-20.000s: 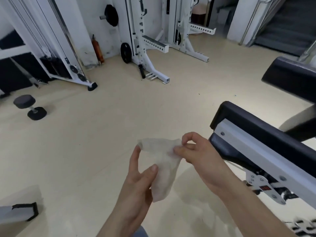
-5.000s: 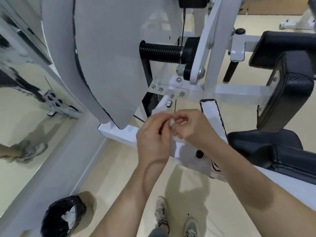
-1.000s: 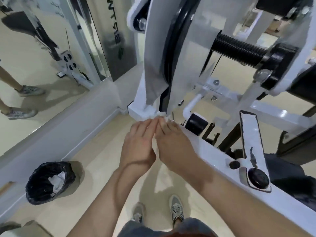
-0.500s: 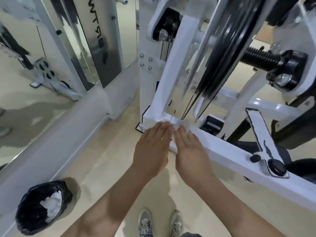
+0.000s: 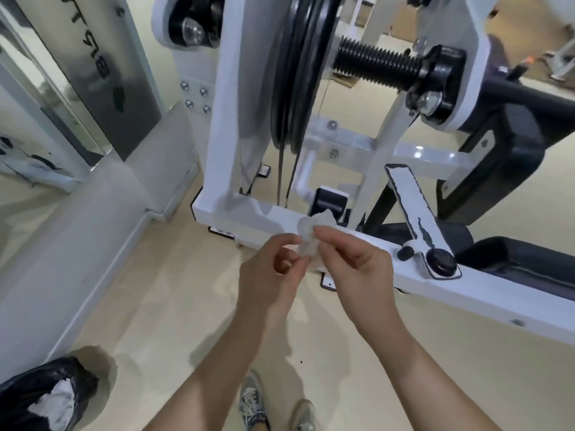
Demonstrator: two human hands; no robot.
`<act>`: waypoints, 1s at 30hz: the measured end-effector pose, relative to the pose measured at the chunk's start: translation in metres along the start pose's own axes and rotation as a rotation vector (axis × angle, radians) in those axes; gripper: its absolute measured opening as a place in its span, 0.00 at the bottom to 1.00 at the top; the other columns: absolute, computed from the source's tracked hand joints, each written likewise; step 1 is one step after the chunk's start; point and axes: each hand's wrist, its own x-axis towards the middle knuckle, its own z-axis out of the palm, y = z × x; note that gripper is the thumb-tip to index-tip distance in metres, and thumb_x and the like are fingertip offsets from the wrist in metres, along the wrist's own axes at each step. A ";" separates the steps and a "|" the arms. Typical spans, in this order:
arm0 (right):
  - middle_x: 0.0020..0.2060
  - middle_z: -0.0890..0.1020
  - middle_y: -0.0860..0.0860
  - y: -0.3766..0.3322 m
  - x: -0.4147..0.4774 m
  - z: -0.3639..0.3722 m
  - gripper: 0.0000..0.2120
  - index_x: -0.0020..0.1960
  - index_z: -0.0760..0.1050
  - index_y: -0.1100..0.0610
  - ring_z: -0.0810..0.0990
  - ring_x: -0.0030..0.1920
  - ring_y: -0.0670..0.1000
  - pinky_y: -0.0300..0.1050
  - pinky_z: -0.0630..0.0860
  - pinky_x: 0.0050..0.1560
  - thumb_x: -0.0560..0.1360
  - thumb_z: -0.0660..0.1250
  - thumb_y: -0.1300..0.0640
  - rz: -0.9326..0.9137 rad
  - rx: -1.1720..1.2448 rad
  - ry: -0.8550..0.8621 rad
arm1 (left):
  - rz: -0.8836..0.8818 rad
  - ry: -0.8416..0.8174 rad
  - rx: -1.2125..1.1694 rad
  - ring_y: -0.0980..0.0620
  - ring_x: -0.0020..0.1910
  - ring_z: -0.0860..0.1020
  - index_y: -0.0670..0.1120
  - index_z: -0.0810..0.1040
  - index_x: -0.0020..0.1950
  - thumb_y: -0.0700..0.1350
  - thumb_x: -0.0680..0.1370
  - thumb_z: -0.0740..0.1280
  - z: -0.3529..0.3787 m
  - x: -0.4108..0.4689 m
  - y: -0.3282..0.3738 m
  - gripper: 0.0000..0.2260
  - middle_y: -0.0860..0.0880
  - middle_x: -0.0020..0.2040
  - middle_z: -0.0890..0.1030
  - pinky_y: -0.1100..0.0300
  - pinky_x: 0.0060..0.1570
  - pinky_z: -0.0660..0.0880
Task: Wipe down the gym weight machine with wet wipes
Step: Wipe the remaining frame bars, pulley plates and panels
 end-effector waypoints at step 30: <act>0.58 0.79 0.55 0.047 -0.027 -0.064 0.24 0.59 0.79 0.61 0.77 0.58 0.53 0.41 0.73 0.59 0.68 0.55 0.72 -0.568 -0.418 -0.021 | 1.222 -0.011 1.426 0.51 0.66 0.74 0.43 0.71 0.69 0.42 0.79 0.63 0.045 0.056 -0.029 0.18 0.49 0.68 0.76 0.53 0.55 0.67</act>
